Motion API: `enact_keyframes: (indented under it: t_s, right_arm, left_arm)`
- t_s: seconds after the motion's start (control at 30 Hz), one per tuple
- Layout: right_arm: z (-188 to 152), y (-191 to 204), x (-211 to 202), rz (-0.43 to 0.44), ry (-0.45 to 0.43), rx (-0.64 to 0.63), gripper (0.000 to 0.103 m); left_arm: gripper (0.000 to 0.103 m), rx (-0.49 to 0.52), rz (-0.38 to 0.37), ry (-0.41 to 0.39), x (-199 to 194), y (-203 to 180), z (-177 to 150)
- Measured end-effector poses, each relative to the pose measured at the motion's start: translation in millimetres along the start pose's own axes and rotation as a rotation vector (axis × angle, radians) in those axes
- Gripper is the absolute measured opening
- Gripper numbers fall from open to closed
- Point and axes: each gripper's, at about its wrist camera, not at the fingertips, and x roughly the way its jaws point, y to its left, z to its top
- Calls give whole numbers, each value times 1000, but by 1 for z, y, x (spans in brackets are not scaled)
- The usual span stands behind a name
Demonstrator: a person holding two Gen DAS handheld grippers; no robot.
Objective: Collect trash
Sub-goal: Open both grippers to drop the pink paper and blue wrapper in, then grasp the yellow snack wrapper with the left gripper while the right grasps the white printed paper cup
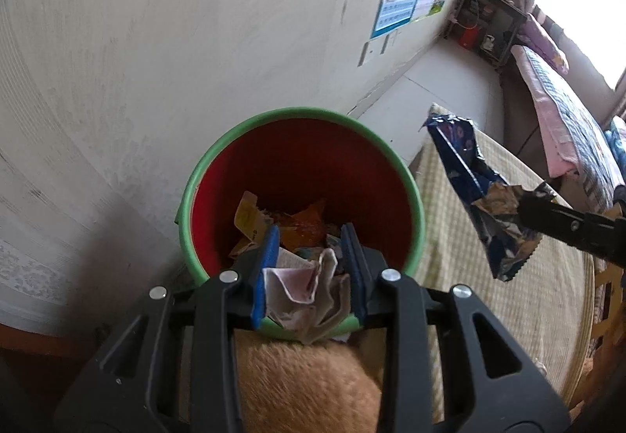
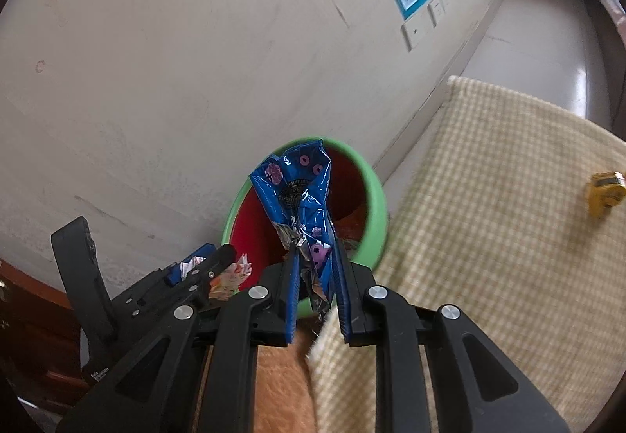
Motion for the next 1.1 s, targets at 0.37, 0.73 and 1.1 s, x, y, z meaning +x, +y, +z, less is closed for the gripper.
enact_keyframes:
  t_s: [0.37, 0.73, 1.1]
  right_arm:
    - [20, 22, 24, 28, 10, -30, 45]
    - [-17, -22, -48, -79, -25, -62, 52]
    - [-164, -158, -128, -339, 160, 201, 55]
  left_arm:
    - [52, -57, -9, -31, 5, 23, 17]
    - [58, -45, -70, -47, -11, 11, 15]
    - [59, 117, -183, 44, 4, -84, -13]
